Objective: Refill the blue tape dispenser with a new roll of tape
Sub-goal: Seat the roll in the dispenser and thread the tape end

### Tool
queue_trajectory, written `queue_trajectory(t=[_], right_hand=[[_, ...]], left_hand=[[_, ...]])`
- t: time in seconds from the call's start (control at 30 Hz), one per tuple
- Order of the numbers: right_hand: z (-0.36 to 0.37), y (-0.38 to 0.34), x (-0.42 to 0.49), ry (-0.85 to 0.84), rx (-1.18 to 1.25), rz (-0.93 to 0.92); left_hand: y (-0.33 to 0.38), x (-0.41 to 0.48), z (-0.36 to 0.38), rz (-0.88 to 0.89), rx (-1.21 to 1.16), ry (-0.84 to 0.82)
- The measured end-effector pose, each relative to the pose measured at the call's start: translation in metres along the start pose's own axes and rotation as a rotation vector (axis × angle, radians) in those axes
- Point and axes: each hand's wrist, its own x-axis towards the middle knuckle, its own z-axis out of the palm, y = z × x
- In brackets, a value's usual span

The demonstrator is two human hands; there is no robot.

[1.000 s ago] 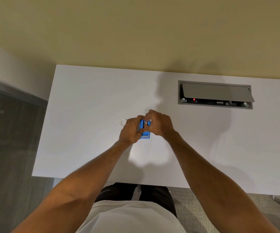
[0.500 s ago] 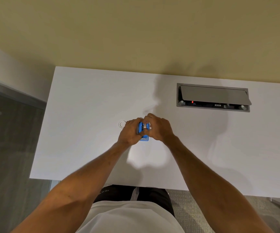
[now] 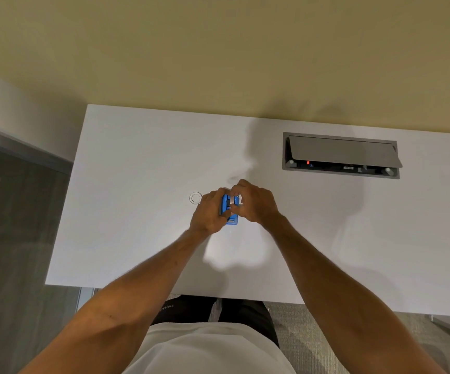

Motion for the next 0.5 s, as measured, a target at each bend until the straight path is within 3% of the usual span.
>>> queue_trajectory(t=[0.5], right_hand=[[-0.002, 0.005, 0.009, 0.005, -0.144, -0.037]], left_hand=[[-0.009, 0.006, 0.002, 0.032, 0.142, -0.005]])
